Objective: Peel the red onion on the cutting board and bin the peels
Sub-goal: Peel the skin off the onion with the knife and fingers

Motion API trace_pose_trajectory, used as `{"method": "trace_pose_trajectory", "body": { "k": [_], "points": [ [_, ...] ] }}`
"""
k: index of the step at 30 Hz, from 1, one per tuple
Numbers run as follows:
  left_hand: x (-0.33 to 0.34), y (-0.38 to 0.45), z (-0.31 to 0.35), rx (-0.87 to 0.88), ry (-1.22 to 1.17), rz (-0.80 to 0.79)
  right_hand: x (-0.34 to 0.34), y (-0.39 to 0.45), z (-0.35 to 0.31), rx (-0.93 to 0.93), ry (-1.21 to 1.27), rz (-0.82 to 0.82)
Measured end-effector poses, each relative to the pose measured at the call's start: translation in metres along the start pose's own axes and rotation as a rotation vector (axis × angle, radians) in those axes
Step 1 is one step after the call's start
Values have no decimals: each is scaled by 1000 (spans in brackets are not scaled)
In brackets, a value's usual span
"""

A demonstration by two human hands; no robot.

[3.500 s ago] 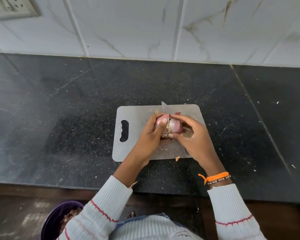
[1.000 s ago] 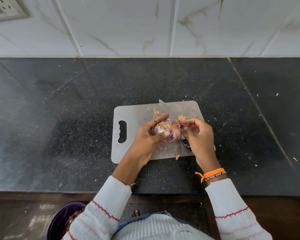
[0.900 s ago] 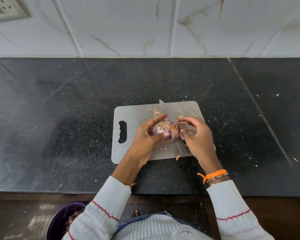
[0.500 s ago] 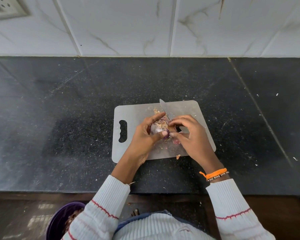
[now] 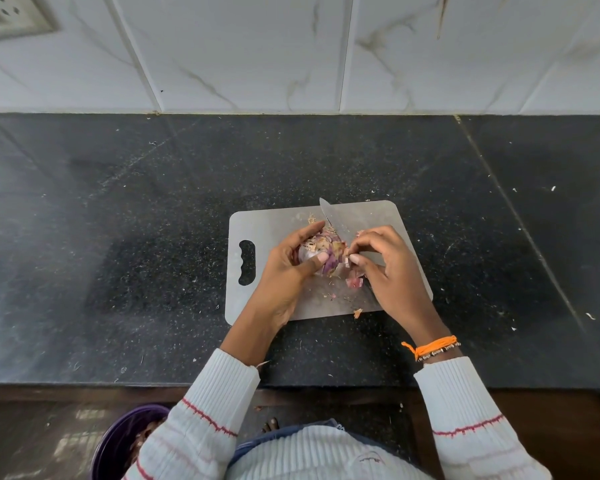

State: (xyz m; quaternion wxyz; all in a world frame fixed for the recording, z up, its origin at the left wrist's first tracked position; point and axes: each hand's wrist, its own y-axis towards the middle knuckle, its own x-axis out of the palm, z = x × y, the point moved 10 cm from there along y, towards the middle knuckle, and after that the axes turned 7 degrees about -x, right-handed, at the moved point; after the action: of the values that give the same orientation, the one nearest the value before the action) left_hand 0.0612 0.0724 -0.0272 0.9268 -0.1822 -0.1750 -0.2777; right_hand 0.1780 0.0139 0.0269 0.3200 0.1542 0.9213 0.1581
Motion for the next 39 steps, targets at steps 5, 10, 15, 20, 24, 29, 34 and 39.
{"method": "trace_pose_trajectory", "body": {
  "k": [5,10,15,20,24,29,34,39],
  "points": [
    [-8,0,-5,-47,-104,65,3,-1,11,35,-100,-10],
    [-19,0,-5,-72,-170,130,10,-5,31,138,-174,-80],
    [-16,0,-12,-136,-280,135,15,-6,20,197,162,6],
    [0,-3,-18,-223,-373,78,21,-5,6,202,410,75],
    [4,-3,-23,-256,-405,73,17,-3,1,150,419,111],
    [6,-4,-22,-260,-364,56,13,-4,2,95,379,145],
    [10,-5,-17,-232,-369,13,12,-2,0,45,362,170],
    [9,-7,-17,-234,-421,33,9,-12,35,287,397,268]
  ]
}}
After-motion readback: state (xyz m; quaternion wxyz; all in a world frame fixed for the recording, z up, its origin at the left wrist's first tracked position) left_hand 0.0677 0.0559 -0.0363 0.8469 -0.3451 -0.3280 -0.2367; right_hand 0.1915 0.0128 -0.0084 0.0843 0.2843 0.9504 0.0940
